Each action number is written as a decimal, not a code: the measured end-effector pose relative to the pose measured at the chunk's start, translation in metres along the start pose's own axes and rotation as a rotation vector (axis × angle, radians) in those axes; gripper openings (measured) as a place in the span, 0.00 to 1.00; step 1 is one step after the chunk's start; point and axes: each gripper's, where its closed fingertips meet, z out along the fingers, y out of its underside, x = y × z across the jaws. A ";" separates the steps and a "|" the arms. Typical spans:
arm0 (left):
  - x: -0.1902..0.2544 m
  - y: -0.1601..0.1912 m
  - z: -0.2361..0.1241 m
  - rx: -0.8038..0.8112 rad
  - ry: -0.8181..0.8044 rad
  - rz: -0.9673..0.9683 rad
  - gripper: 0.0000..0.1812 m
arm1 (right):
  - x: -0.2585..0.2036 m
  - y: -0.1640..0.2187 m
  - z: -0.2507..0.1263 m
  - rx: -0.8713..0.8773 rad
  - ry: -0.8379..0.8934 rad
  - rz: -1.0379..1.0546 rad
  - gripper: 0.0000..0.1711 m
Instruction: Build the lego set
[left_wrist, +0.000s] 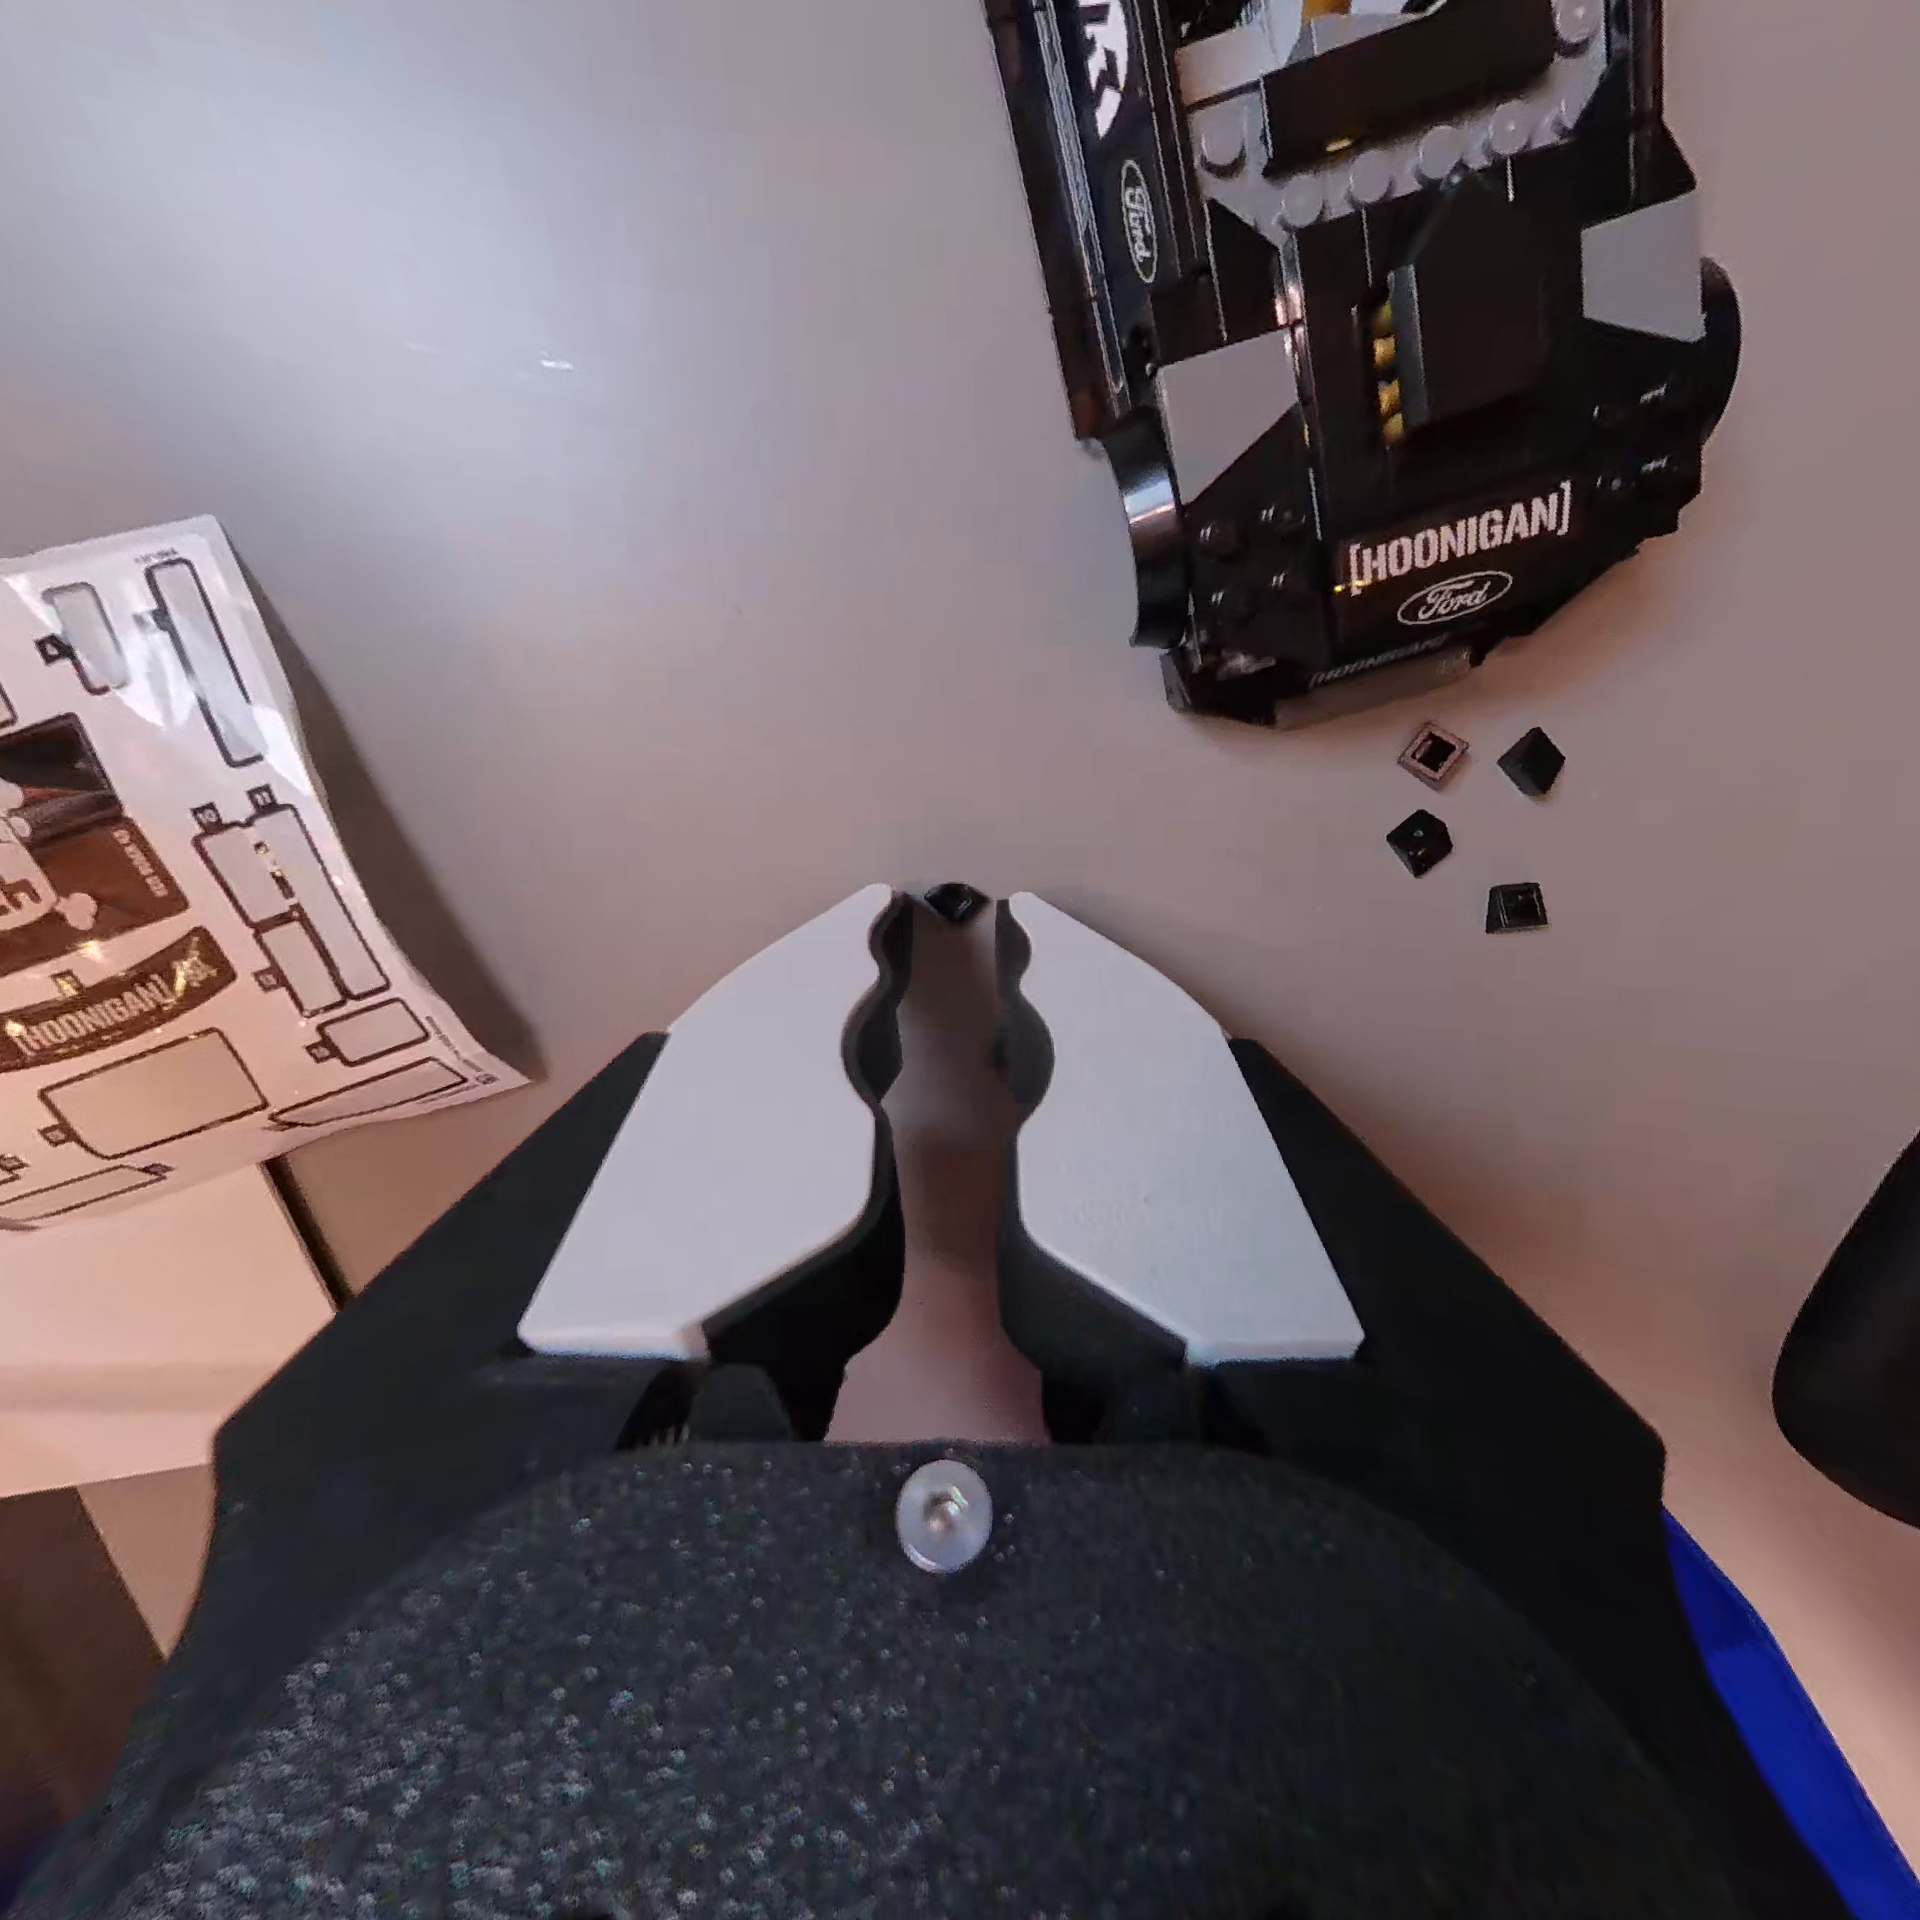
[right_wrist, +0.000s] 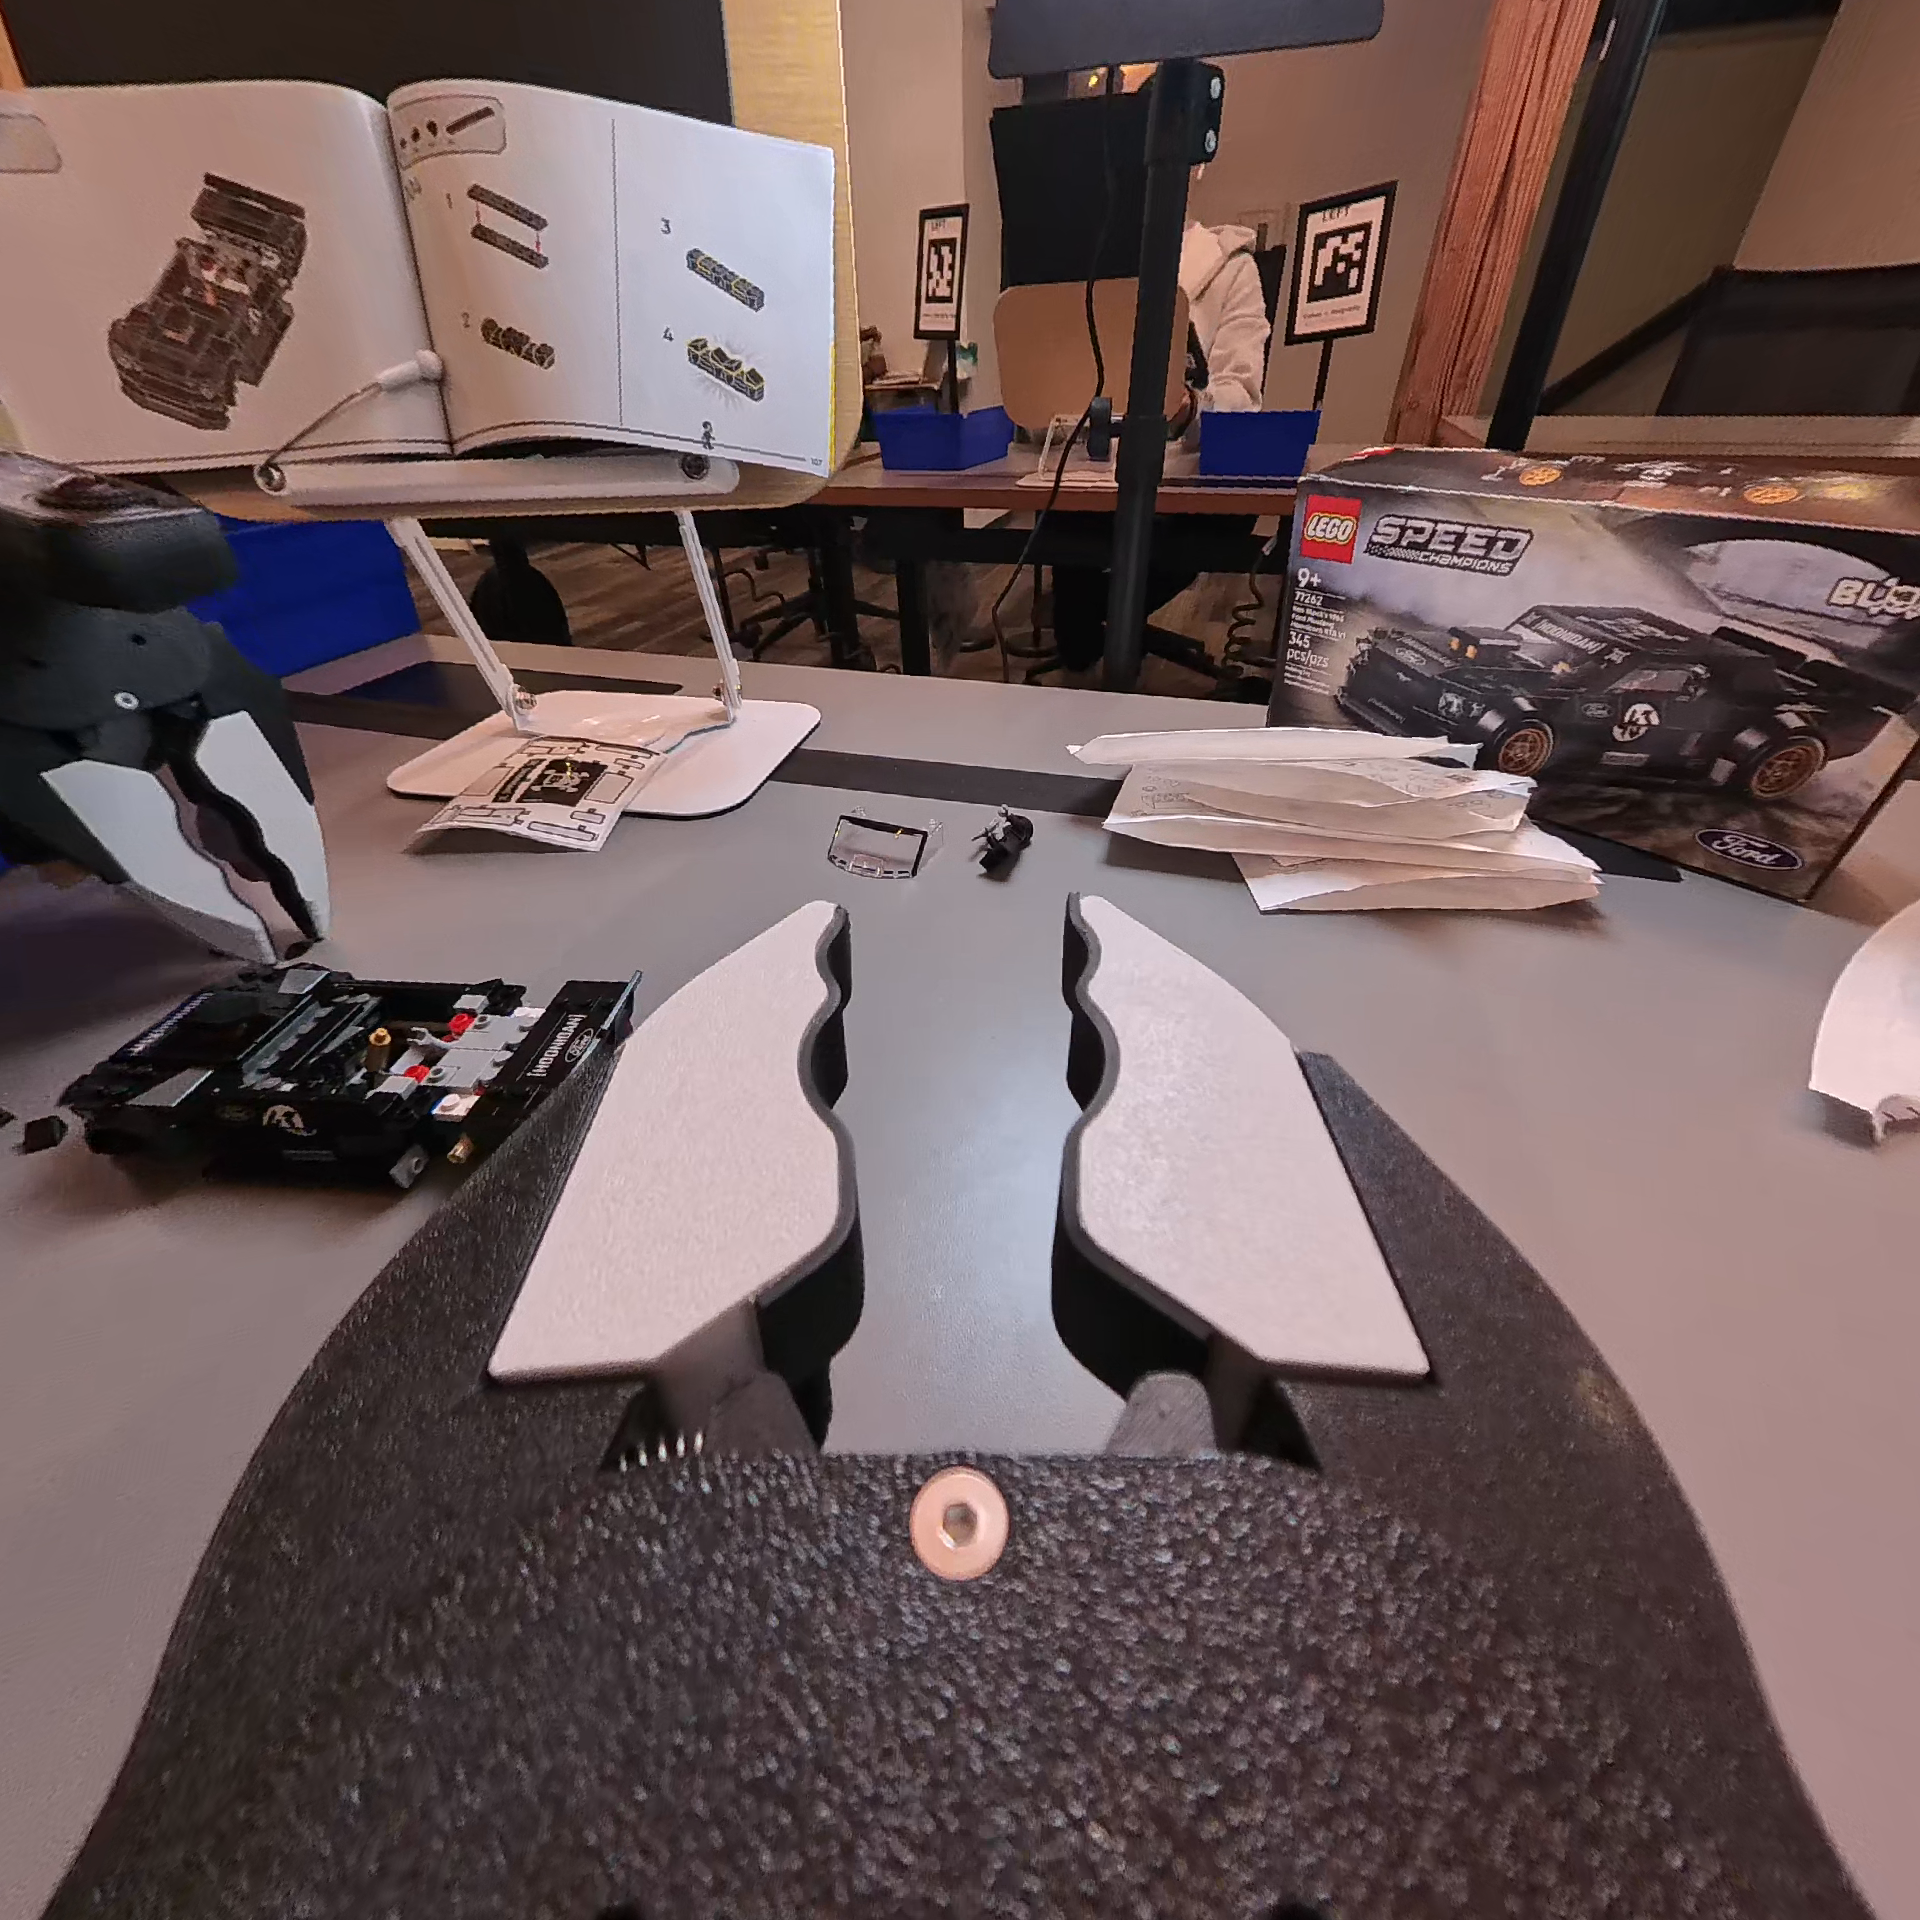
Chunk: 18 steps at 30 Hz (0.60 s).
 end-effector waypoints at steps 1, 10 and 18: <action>0.000 -0.001 0.000 0.006 0.000 -0.004 0.08 | 0.000 0.001 0.000 -0.002 0.000 0.000 0.23; 0.001 -0.002 0.001 0.042 -0.005 -0.013 0.06 | 0.001 0.003 0.001 -0.010 0.005 -0.001 0.23; 0.006 0.000 -0.028 0.087 -0.107 -0.006 0.06 | 0.002 0.005 0.001 -0.018 0.009 0.000 0.23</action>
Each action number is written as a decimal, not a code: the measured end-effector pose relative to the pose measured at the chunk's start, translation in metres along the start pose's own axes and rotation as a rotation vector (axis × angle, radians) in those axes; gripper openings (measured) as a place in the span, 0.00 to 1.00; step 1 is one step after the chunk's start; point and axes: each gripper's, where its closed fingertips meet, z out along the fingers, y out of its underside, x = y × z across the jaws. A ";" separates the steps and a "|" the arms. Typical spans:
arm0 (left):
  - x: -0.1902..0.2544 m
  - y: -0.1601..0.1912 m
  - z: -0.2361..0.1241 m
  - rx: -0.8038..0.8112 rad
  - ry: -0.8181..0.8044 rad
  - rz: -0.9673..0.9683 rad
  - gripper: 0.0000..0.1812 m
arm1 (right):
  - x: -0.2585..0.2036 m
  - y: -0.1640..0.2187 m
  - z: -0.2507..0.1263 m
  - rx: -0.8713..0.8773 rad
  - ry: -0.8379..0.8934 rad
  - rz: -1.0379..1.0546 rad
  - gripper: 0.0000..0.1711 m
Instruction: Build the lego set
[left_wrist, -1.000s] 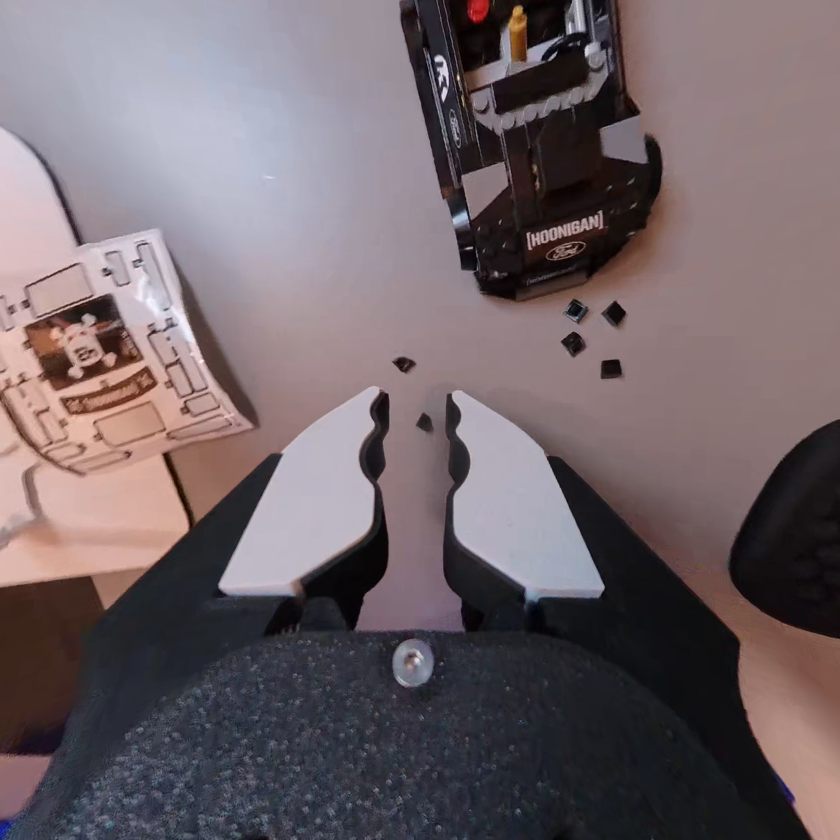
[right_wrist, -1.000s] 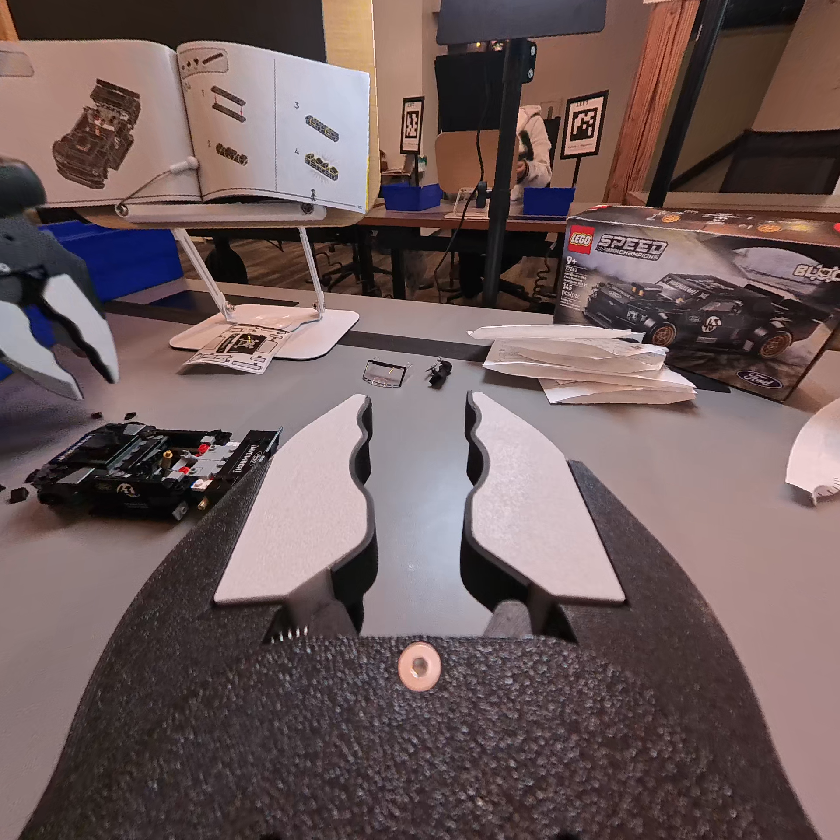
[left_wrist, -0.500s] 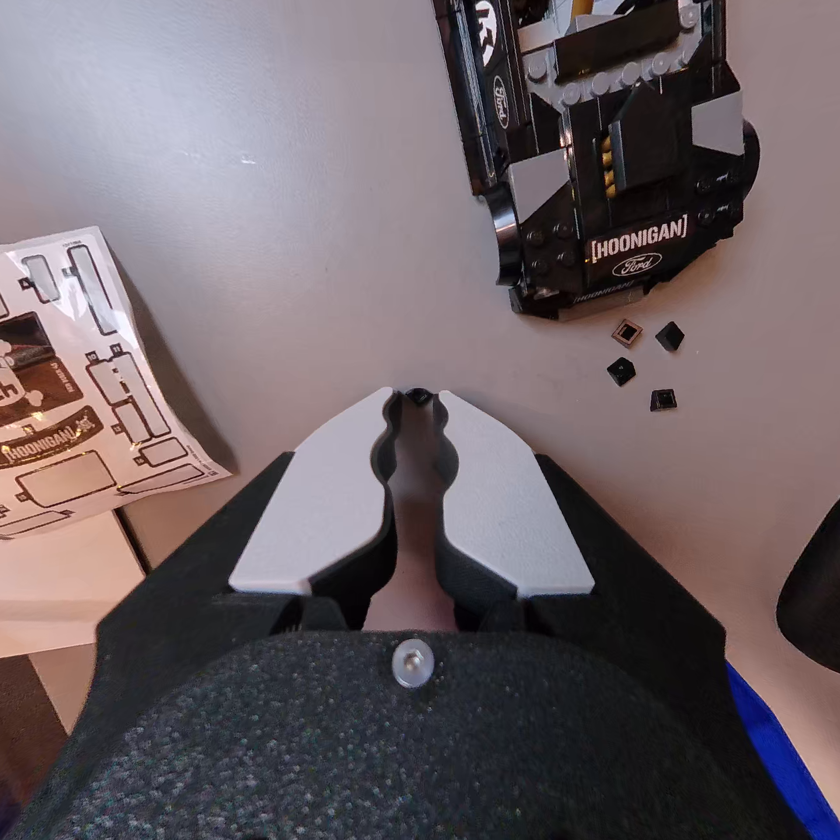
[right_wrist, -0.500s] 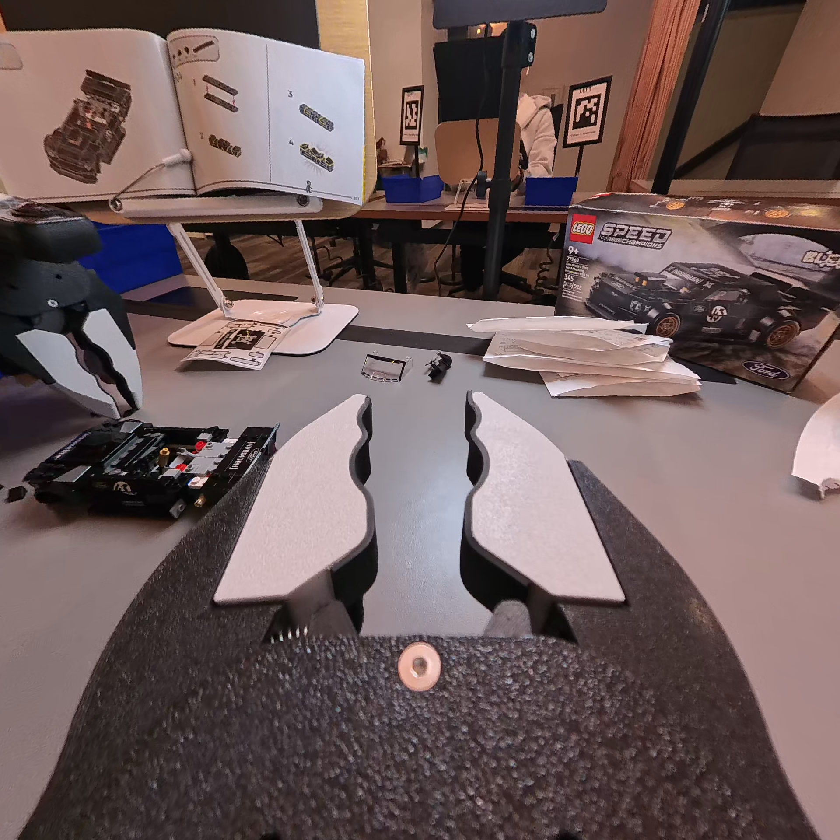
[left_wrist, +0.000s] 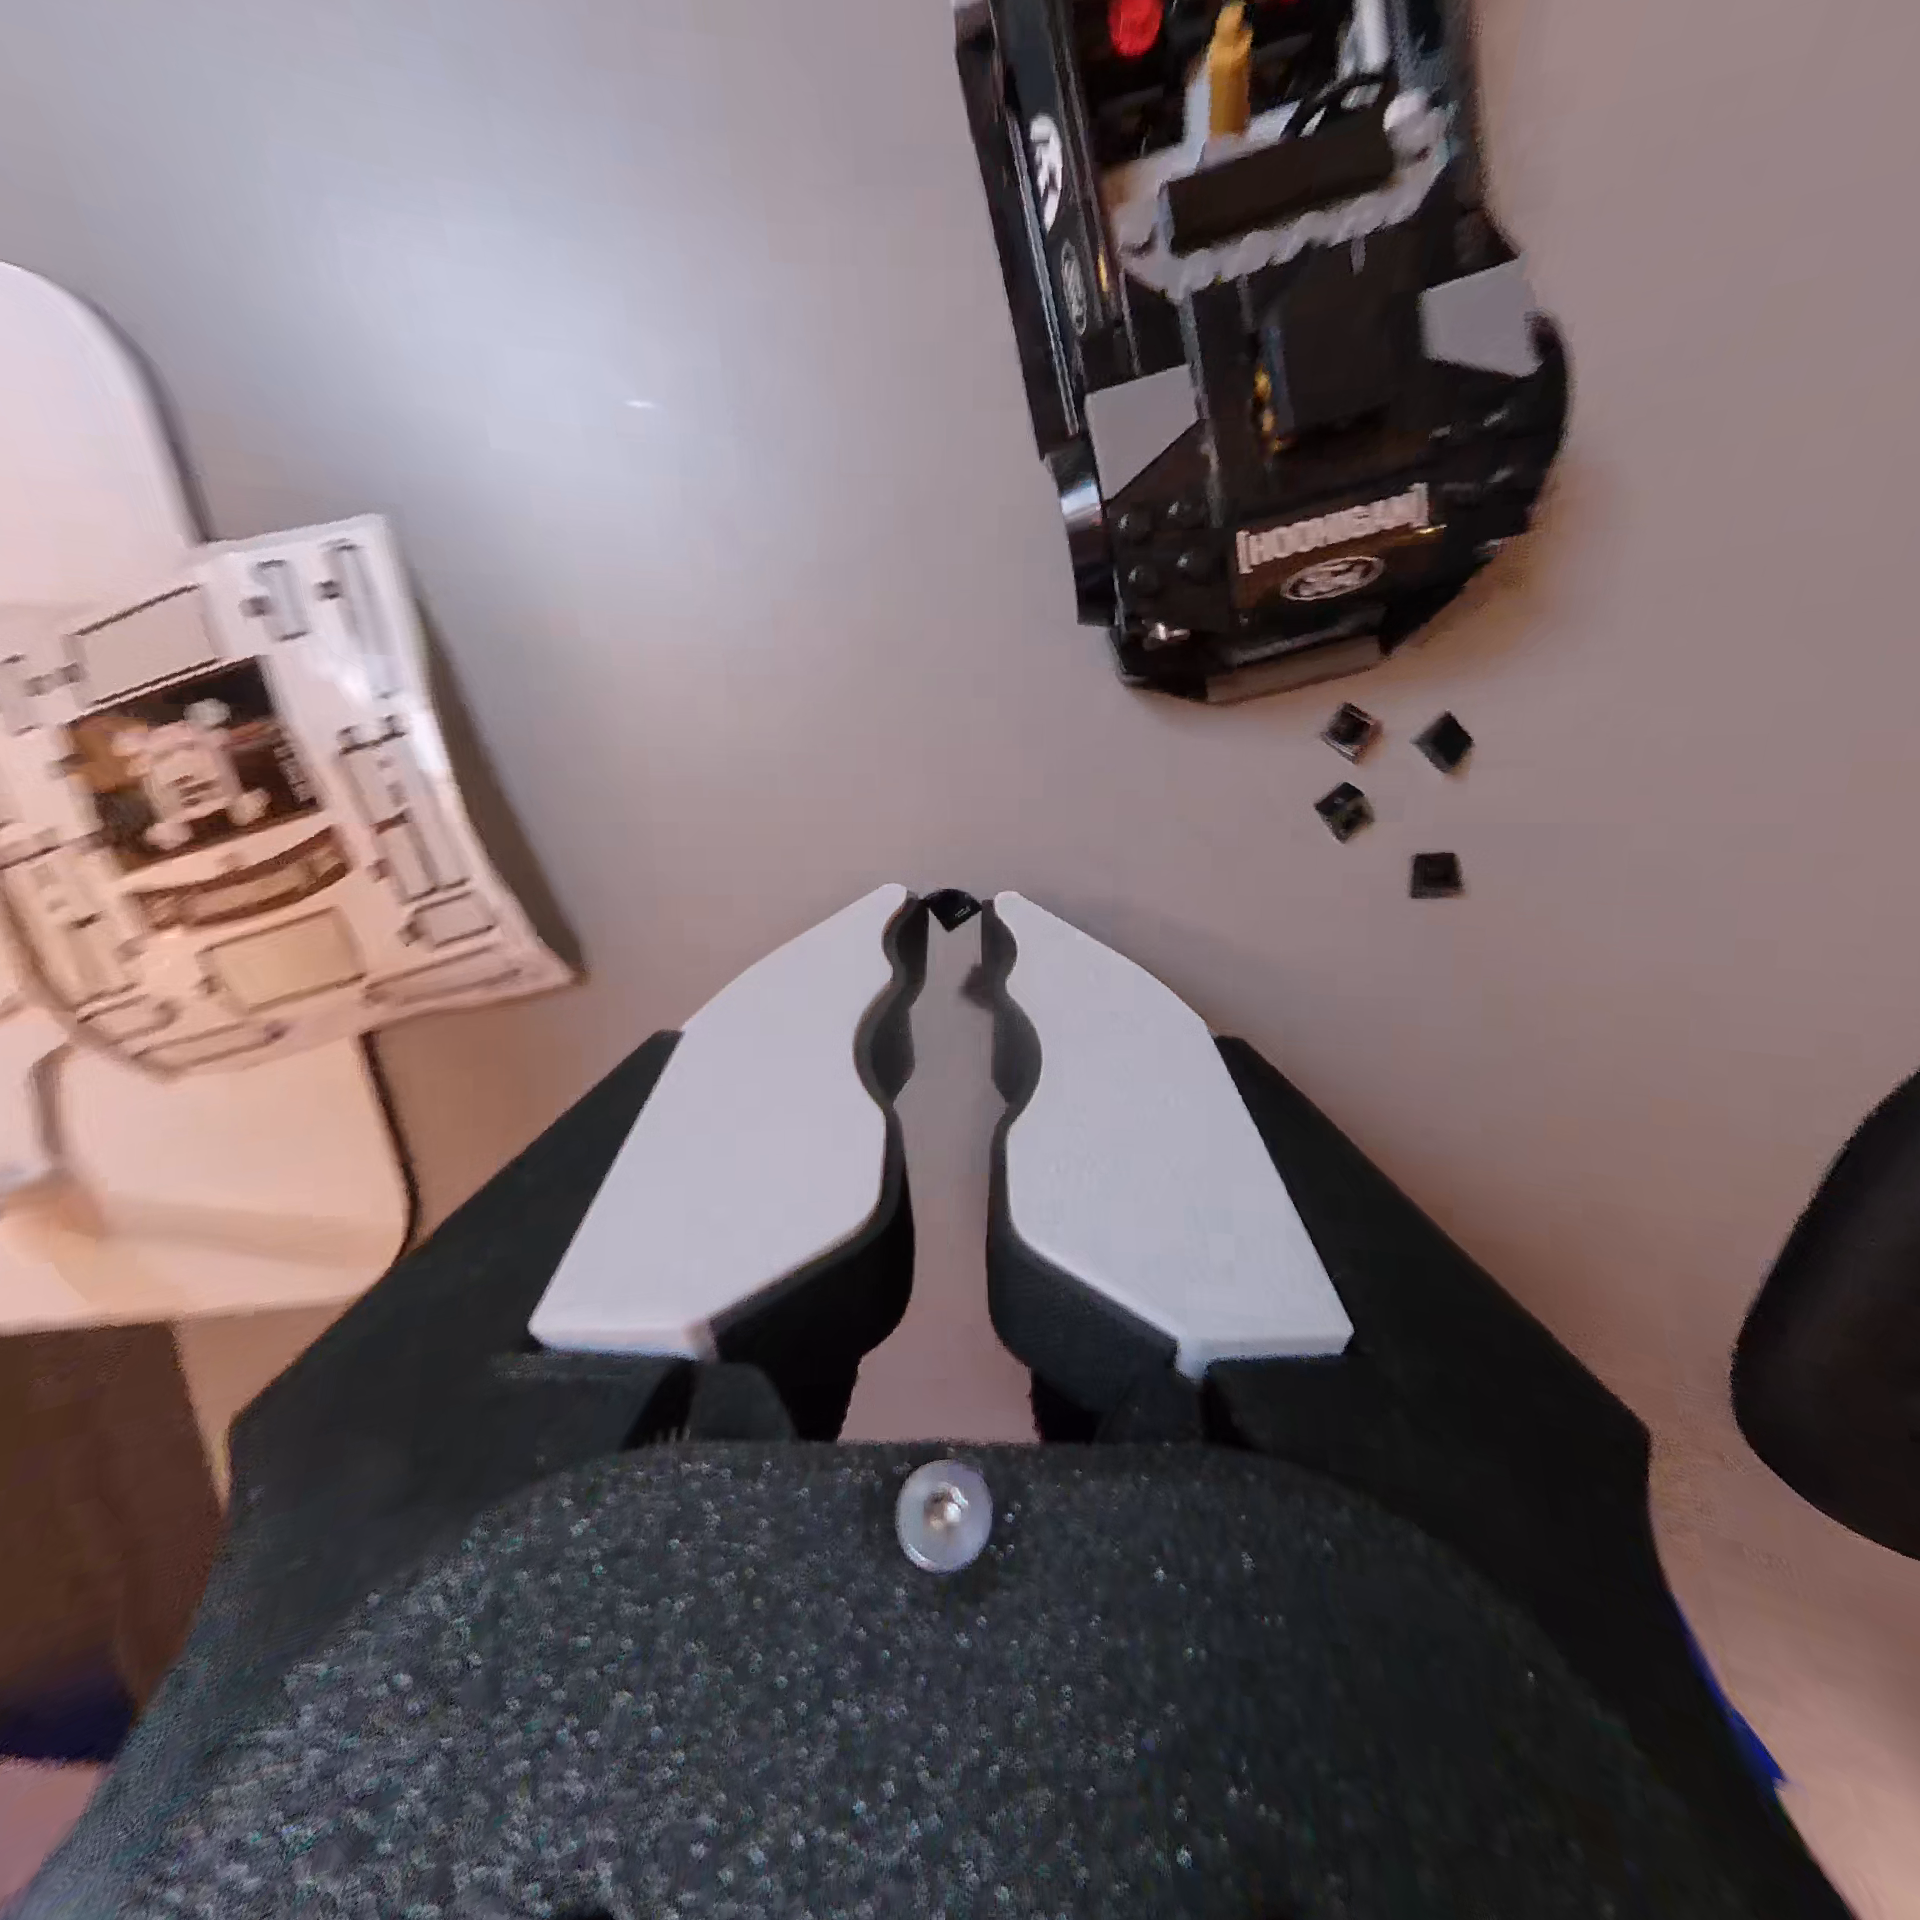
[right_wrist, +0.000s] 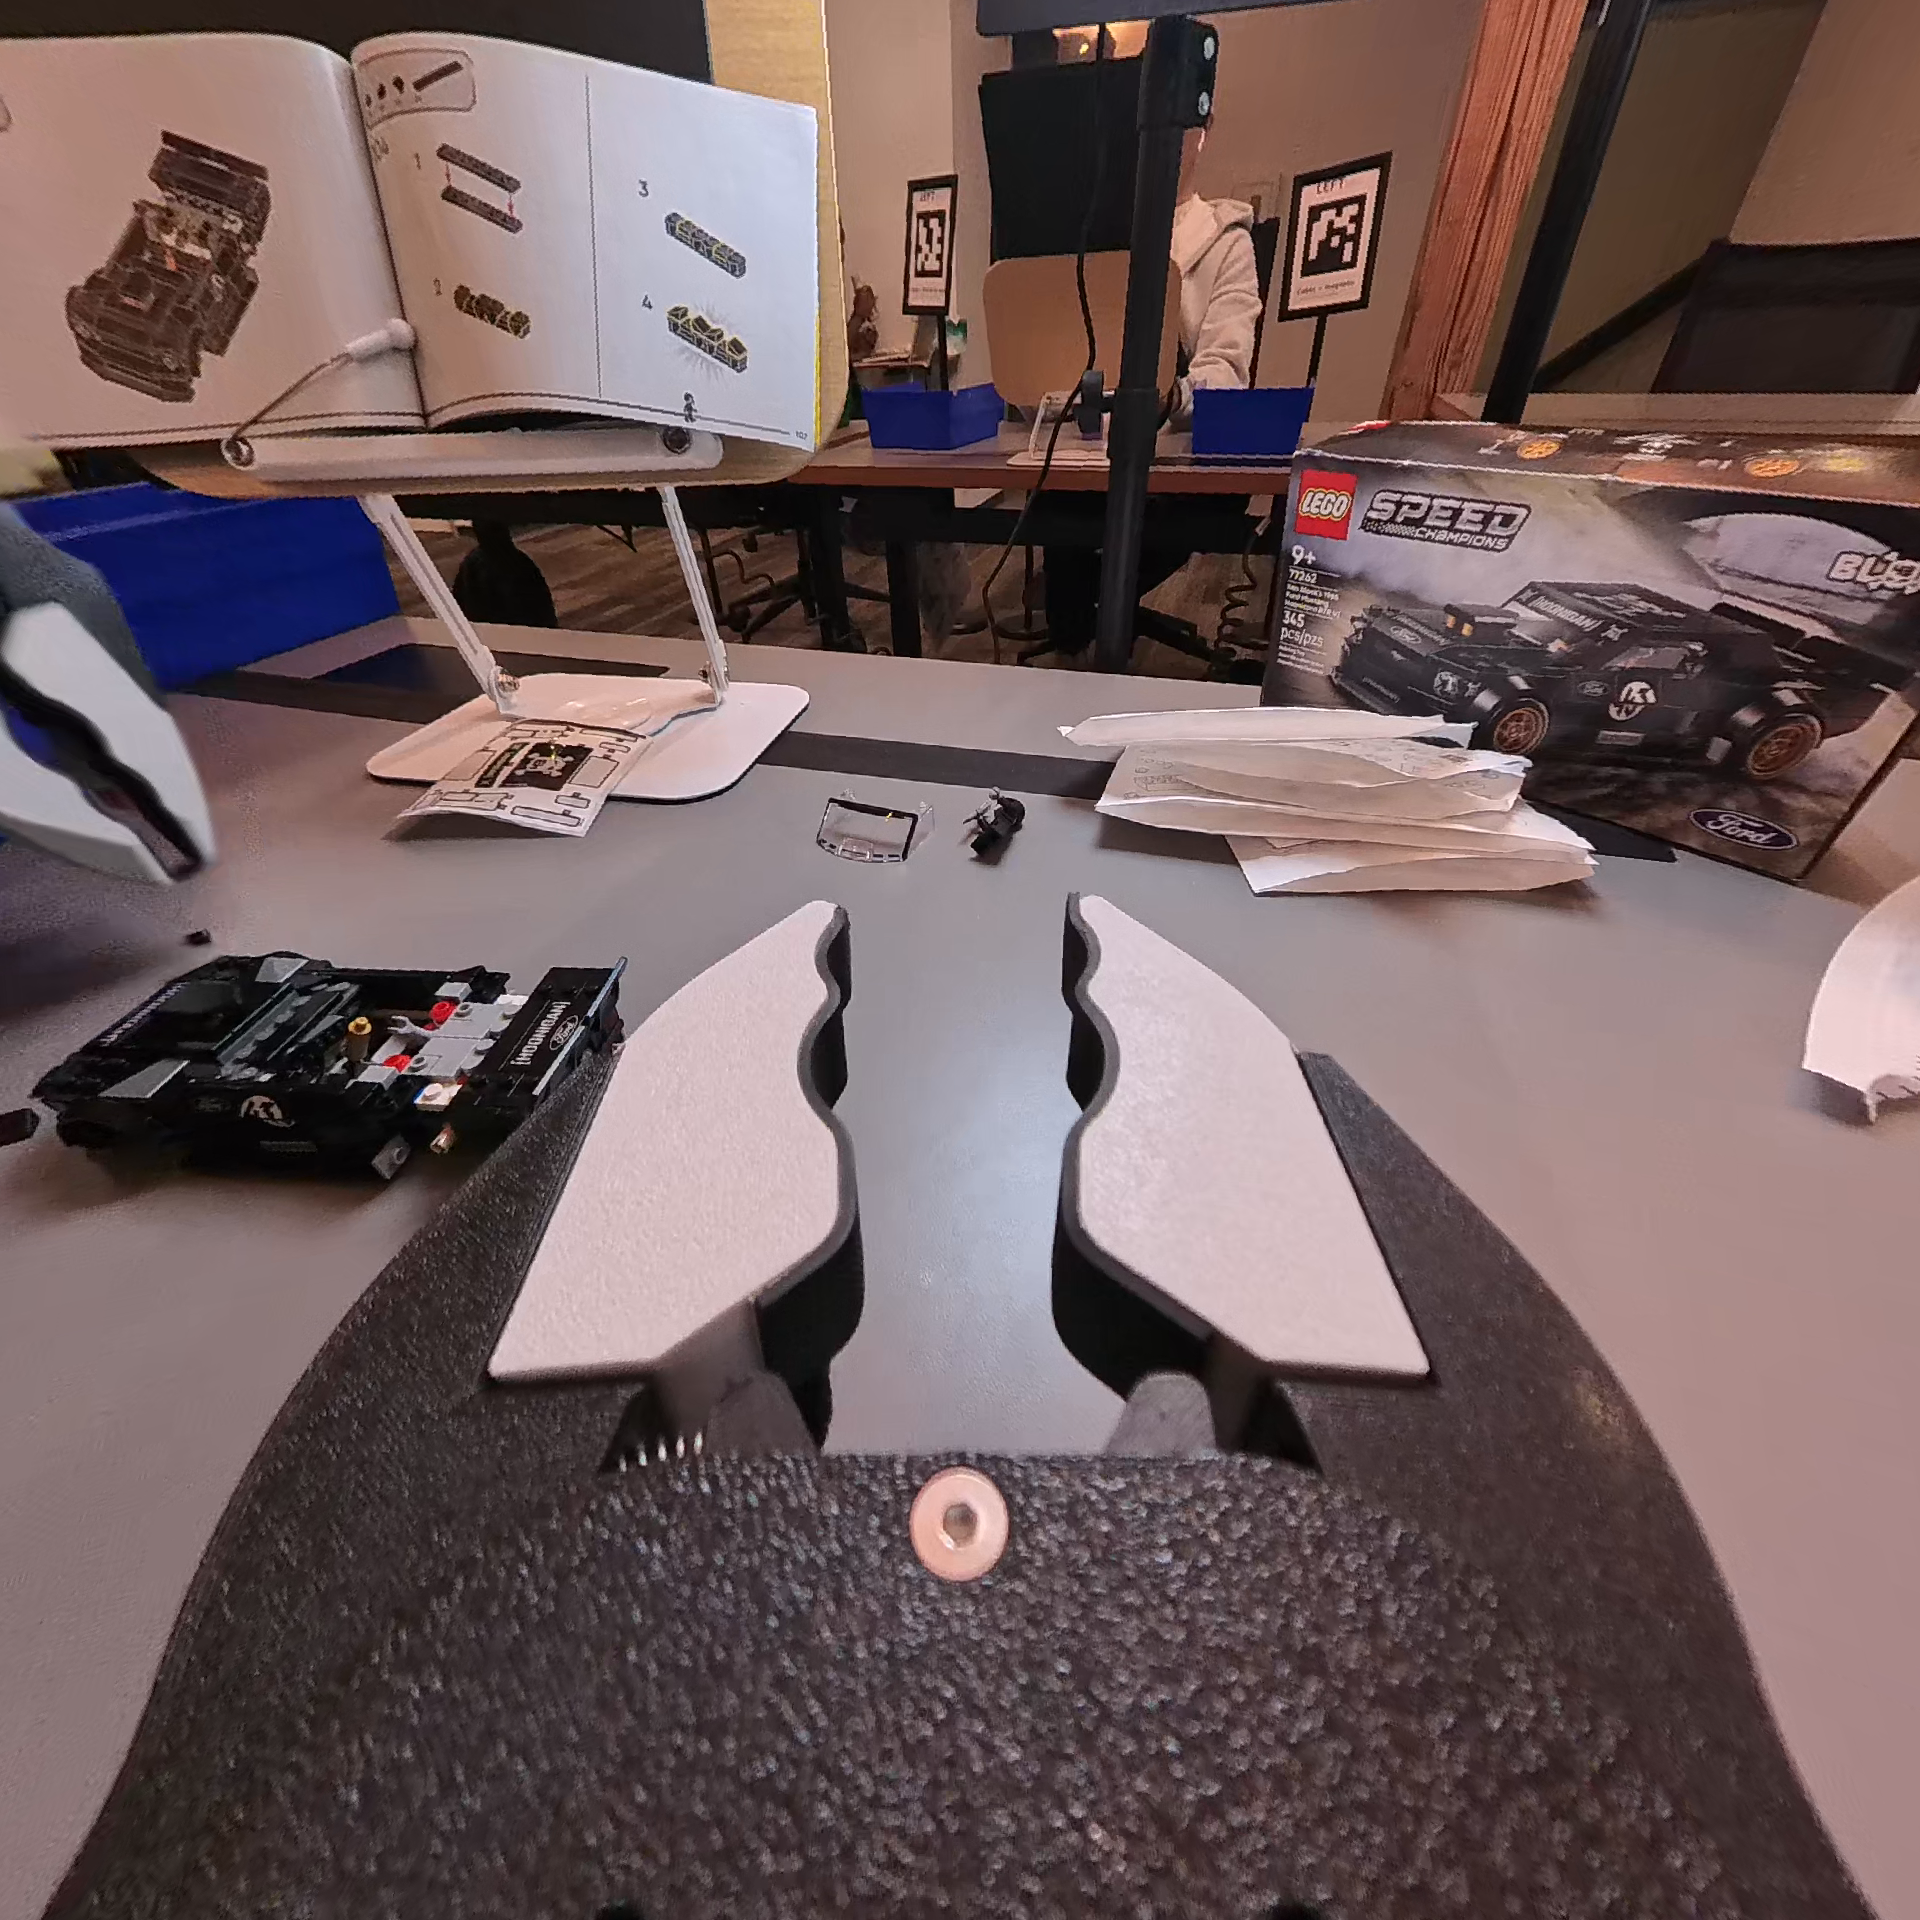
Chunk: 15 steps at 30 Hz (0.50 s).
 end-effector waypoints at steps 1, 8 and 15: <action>0.000 0.000 -0.016 0.028 -0.037 -0.010 0.06 | 0.000 0.000 0.000 0.001 0.000 0.001 0.23; -0.010 0.086 -0.147 0.048 -0.336 -0.278 0.06 | -0.003 0.000 0.001 0.001 -0.014 0.002 0.23; 0.032 0.174 -0.130 -0.083 -0.239 -0.497 0.07 | -0.004 0.002 0.002 -0.011 -0.010 -0.010 0.23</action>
